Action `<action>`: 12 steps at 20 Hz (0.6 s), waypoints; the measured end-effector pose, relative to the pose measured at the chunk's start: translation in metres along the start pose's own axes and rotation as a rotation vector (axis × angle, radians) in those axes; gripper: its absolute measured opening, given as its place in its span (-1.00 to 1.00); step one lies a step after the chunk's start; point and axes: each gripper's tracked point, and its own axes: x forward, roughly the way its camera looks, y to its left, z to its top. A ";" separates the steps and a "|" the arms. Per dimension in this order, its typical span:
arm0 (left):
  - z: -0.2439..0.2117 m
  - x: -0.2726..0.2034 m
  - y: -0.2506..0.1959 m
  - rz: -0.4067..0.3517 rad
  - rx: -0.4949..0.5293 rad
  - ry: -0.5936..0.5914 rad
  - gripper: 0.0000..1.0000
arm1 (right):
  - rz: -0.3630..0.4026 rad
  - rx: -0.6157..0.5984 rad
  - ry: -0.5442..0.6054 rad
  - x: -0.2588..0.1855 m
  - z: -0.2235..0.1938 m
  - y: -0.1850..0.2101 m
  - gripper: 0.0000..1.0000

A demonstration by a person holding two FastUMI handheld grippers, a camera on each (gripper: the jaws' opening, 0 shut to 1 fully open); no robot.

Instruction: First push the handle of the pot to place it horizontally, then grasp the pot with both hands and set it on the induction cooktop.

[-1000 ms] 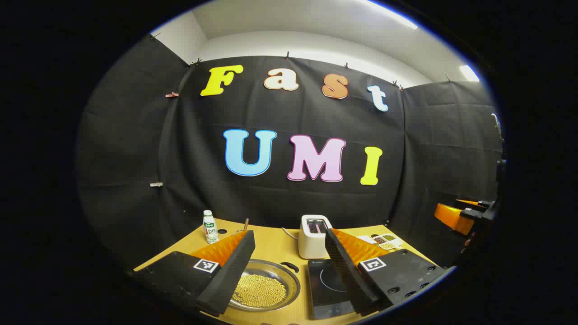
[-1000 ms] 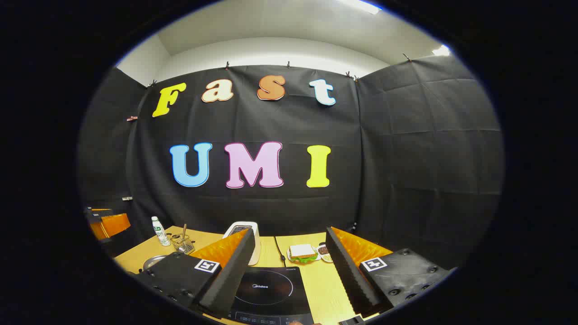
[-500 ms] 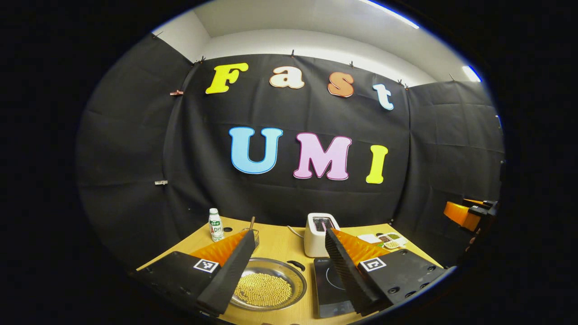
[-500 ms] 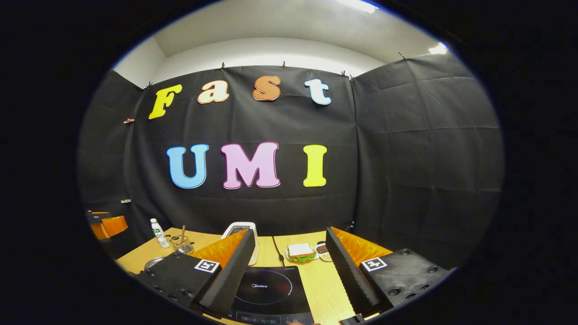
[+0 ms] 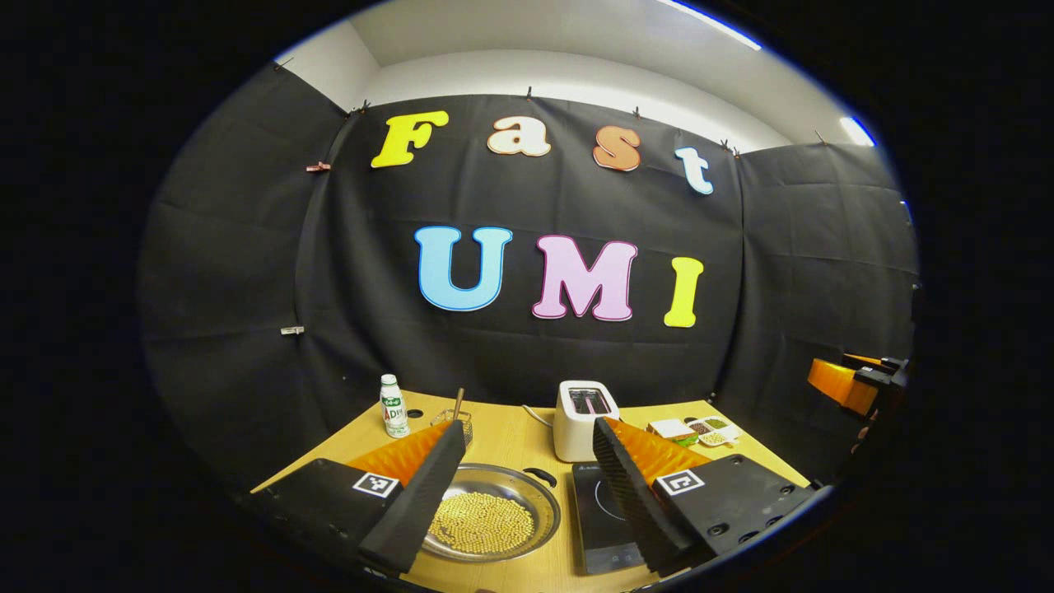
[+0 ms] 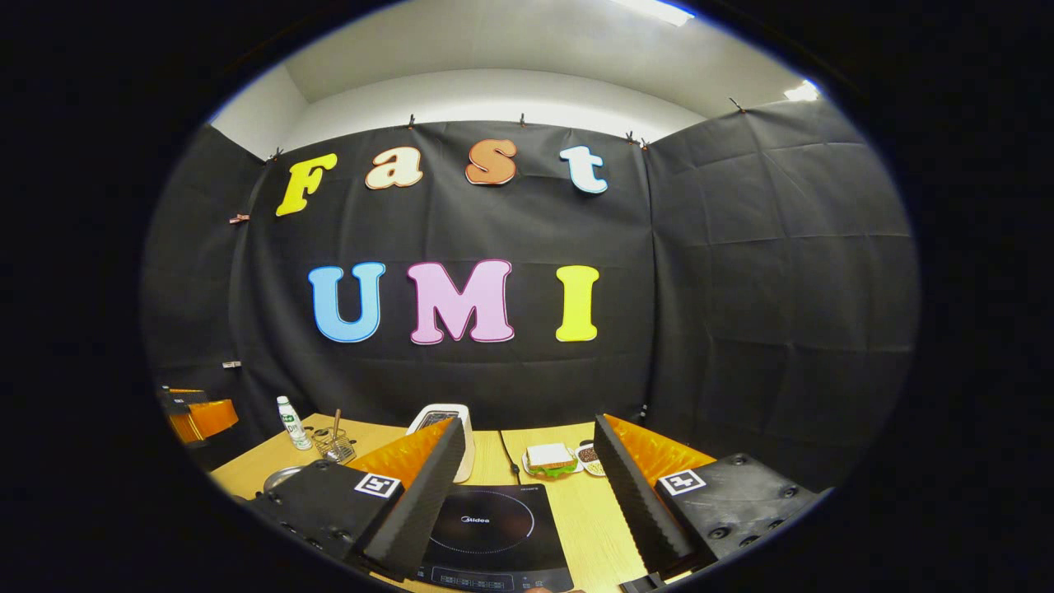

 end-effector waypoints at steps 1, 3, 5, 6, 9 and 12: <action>0.001 -0.001 0.001 -0.001 0.001 0.002 0.96 | 0.001 0.000 0.001 0.000 0.000 0.000 0.96; 0.000 -0.001 0.004 0.002 0.003 0.005 0.96 | 0.001 0.003 0.004 -0.001 -0.001 0.000 0.96; 0.001 -0.002 0.006 0.001 0.003 0.004 0.96 | 0.002 0.004 0.004 -0.002 0.000 0.001 0.96; 0.000 -0.001 0.006 -0.004 0.003 0.007 0.96 | 0.002 0.003 0.003 -0.003 -0.001 0.002 0.96; -0.004 0.000 0.009 -0.015 0.024 0.026 0.96 | 0.006 0.003 0.006 -0.002 -0.003 0.005 0.96; -0.014 0.002 0.018 -0.014 0.059 0.063 0.88 | 0.008 0.008 0.017 -0.002 -0.008 0.007 0.96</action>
